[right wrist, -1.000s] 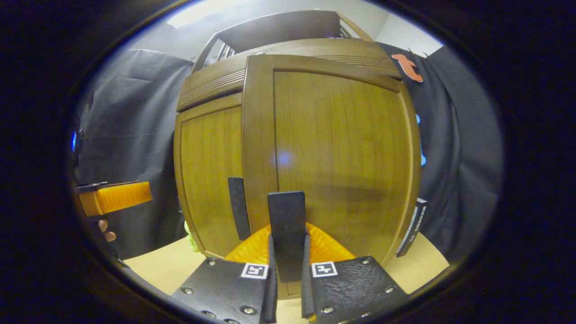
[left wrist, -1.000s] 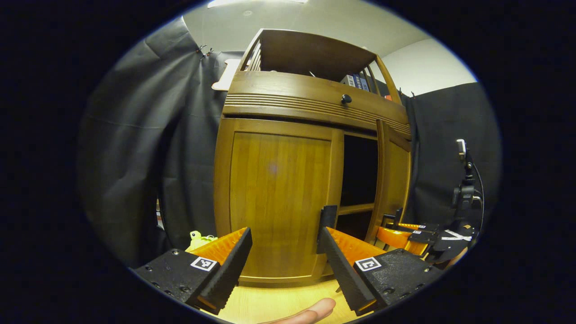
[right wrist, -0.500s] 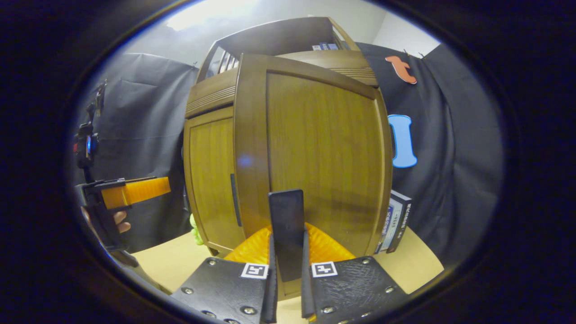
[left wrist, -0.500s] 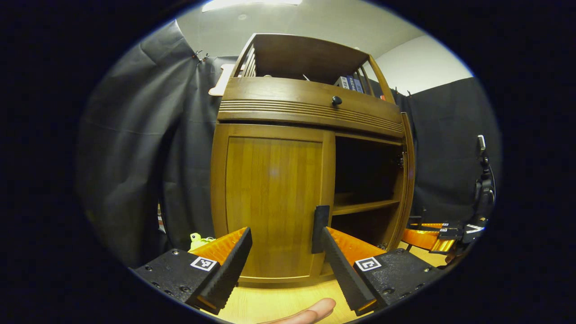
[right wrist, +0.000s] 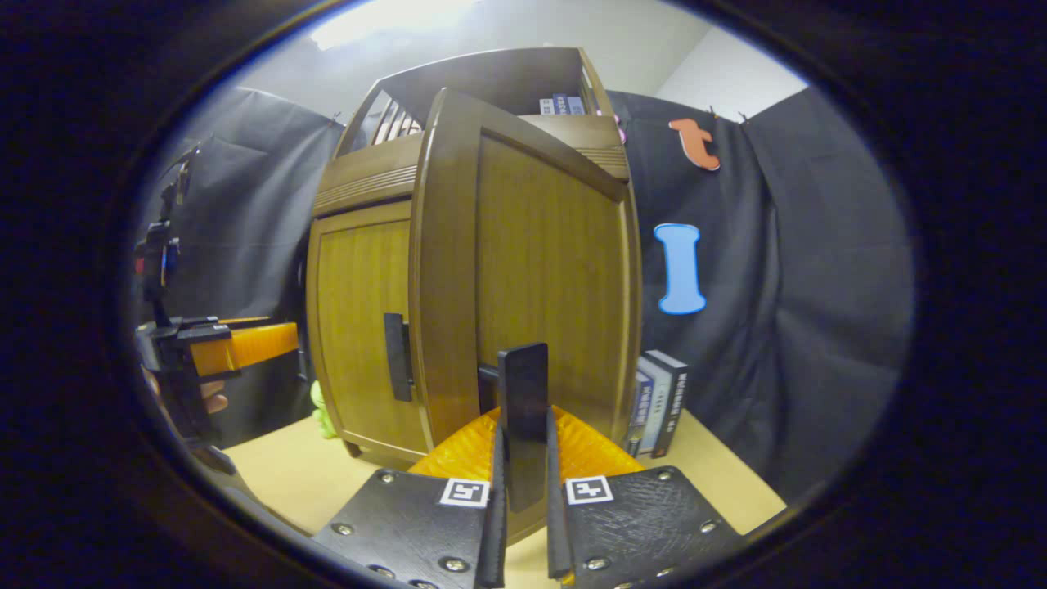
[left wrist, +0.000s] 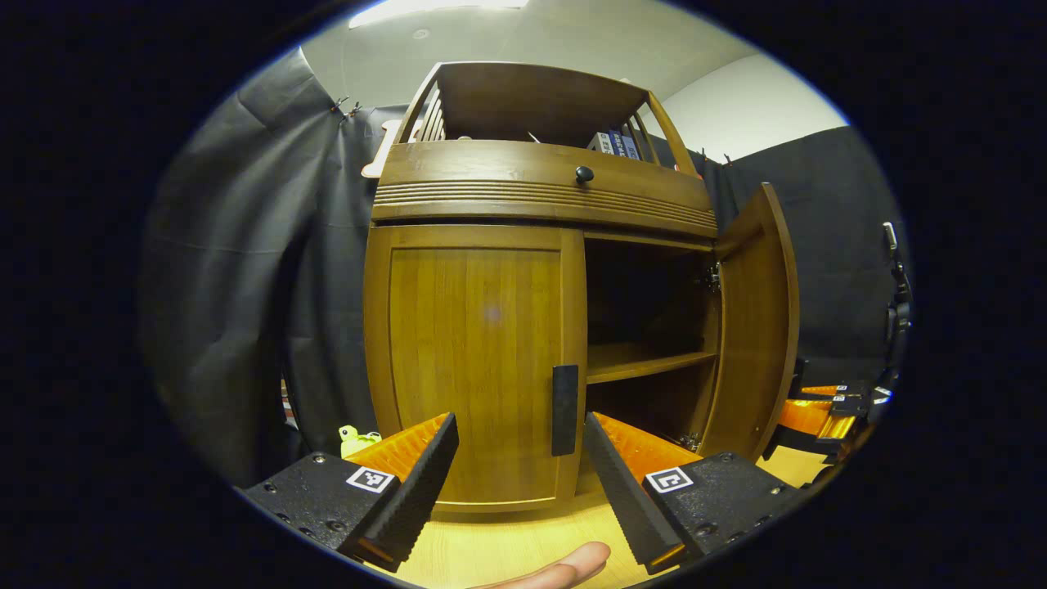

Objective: Open the right door of the double-door shoe cabinet with the right hand, and open the left door with the left hand.

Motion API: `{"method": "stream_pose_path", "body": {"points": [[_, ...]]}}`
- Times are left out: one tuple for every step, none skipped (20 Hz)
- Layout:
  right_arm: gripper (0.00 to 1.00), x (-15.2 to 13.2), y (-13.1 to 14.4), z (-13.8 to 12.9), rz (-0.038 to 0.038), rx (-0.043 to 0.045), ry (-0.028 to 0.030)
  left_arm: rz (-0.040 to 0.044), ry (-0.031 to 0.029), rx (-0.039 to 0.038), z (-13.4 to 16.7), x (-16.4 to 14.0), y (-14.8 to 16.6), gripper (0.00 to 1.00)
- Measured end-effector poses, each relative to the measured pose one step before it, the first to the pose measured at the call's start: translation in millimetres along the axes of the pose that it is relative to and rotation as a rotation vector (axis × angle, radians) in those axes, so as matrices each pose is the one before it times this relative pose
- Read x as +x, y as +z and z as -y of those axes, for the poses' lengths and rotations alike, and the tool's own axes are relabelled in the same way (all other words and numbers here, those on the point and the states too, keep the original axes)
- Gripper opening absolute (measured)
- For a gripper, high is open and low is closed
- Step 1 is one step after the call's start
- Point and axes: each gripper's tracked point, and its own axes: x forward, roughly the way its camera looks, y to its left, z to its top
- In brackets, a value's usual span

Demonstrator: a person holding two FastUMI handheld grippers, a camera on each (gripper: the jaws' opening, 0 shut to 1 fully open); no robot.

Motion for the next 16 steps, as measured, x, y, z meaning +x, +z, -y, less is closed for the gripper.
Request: {"method": "stream_pose_path", "body": {"points": [[0.2,-4.48,0.76,6.77,0.00436,-0.02283,-0.02704,0.00088,-0.00465,-0.00037,1.82,-0.56,-0.37,0.92],[0.19,-2.45,0.41,7.23,0.00094,-0.0253,-0.02446,0.00034,-0.00321,-0.00032,0.96,-0.5,0.5,0.92],[0.19,-2.85,0.65,4.4,0.00246,-0.01996,-0.01376,0.00315,-0.00099,-0.00071,-0.45,-0.9,0.67,0.92],[0.2,-0.37,-0.52,9.66,0.00672,-0.02612,-0.02774,0.00154,0.00038,0.00036,-0.41,-0.4,0.54,0.96],[0.2,10.15,-9.69,11.98,-0.00639,0.02958,-0.0237,0.00208,-0.00019,-0.00017,0.77,-0.37,0.26,0.92],[0.04,-13.41,8.05,6.19,-0.00451,0.0192,-0.00941,0.00181,0.00021,0.00038,-0.28,-0.09,0.96,0.92],[0.03,-3.39,-1.1,7.97,-0.00024,0.01429,-0.00887,0.00247,0.00042,0.0001,-0.45,-0.4,-0.05,0.92],[0.03,0.61,0.09,11.75,0.00019,0.00638,-0.02174,0.00022,0.00049,0.00094,-1.15,-0.07,0.98,0.92],[0.03,0.12,-1.94,17.4,0.0013,-0.0089,-0.03979,0.00084,0.00175,-0.00073,-0.62,0.04,0.37,0.96],[0.02,1.04,-1.59,15.02,-0.00117,-0.01095,-0.03496,0.00036,0.00134,-0.00099,-0.09,0.98,0.39,0.96],[0.02,-3.49,2.09,10.38,0.00199,0.02442,0.00115,-0.0021,0.00043,-0.00031,0.25,-1.15,-1.25,0.96],[0.01,2.61,-1.63,2.82,-0.00654,0.04042,0.01452,-0.00237,-0.00053,0.00014,-0.26,0.97,-0.99,0.96],[0.01,2.28,0.2,8.12,-0.00144,0.03097,0.01129,-0.0022,0.00241,-0.00078,-0.16,0.4,-0.45,0.96],[0.01,0.66,-0.96,4.92,0.00039,0.0081,0.01348,-0.00377,0.00379,-0.00043,-1.06,1.17,-0.69,0.96],[0.01,1.63,-0.55,4.45,0.00336,0.00838,0.00909,-0.00291,0.00294,-0.00102,-0.7,1.09,-1.21,0.92],[0.01,0.35,-1.15,1.98,-0.00082,0.00251,0.00808,-0.00193,-0.00026,0.00031,0.52,1.05,-0.29,0.92]]}}
